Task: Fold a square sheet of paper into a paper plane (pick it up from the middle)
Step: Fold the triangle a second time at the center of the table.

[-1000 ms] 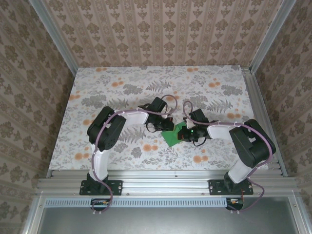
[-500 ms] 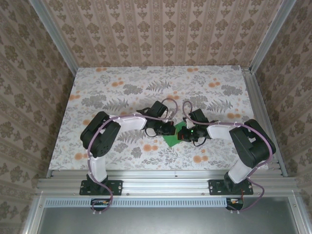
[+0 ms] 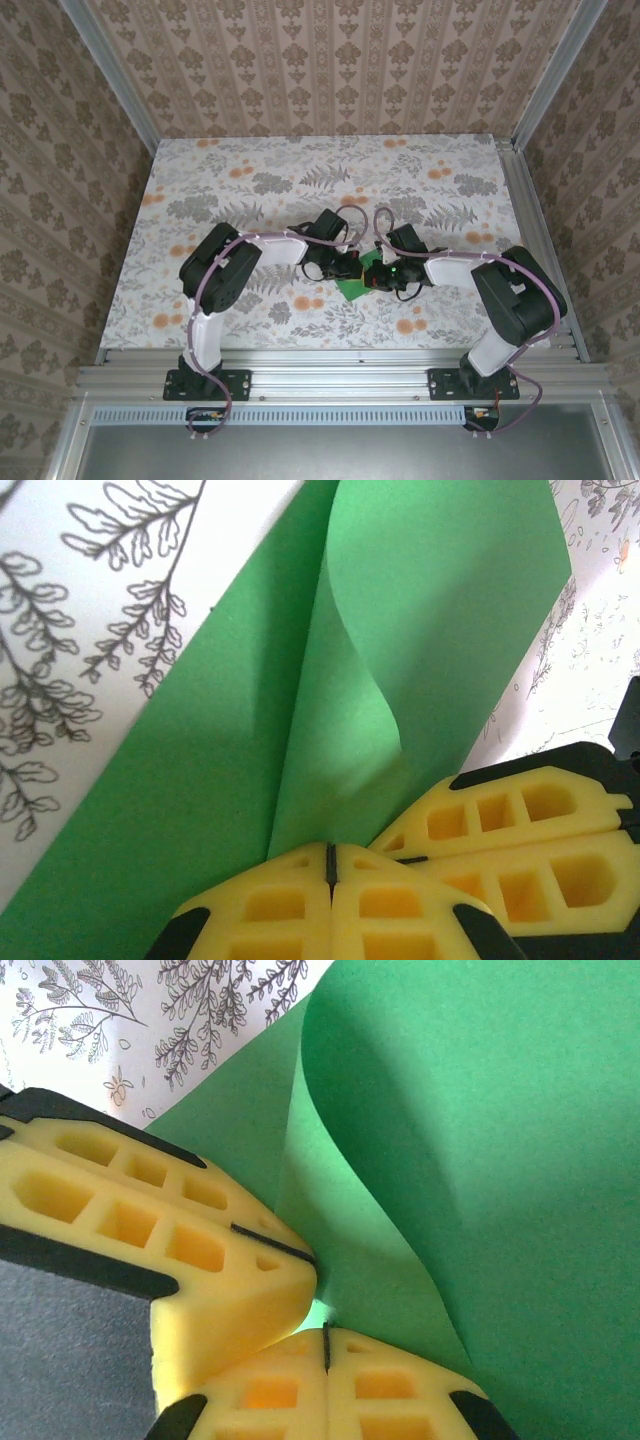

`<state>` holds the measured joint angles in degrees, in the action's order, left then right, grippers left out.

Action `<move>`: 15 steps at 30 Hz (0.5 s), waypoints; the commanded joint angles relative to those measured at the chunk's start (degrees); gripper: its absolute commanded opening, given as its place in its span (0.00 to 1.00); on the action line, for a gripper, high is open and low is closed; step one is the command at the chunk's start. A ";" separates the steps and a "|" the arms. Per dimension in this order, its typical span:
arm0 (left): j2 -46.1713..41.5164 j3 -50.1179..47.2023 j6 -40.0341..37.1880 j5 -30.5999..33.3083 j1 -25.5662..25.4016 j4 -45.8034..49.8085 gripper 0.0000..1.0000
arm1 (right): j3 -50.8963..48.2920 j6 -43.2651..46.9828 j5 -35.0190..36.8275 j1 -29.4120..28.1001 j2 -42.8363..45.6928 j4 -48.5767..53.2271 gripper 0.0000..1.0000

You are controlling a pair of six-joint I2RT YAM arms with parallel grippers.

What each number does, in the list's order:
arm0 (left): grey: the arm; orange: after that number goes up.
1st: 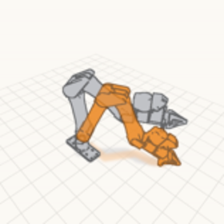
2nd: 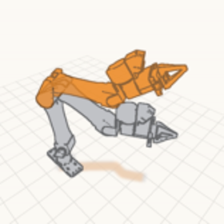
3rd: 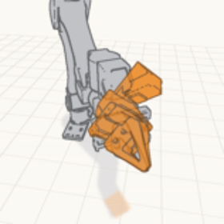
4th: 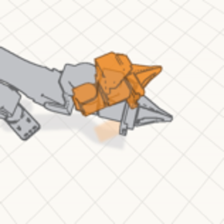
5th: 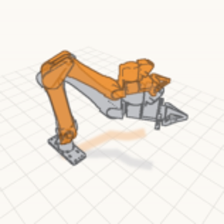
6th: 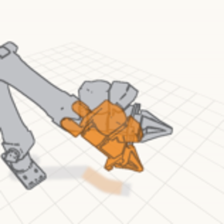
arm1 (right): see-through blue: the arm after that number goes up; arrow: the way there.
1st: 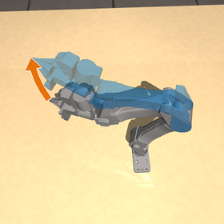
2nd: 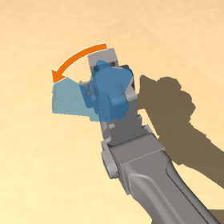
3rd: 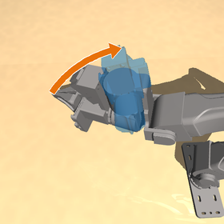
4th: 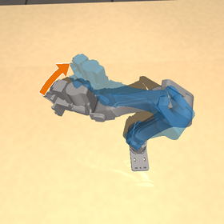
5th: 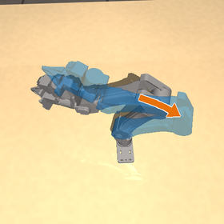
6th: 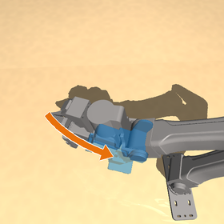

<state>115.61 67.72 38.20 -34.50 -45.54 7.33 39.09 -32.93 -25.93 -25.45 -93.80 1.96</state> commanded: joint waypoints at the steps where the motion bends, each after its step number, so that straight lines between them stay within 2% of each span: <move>1: 2.45 2.54 1.93 1.28 0.83 -2.92 0.00 | -3.14 2.23 4.90 -1.00 -2.11 9.55 0.01; 15: 6.09 8.08 2.16 0.91 2.21 -2.50 0.00 | -2.26 2.89 6.34 -3.11 -3.43 10.70 0.00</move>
<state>118.93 72.20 39.35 -37.85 -43.90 10.20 39.57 -32.71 -22.87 -25.87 -93.69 2.02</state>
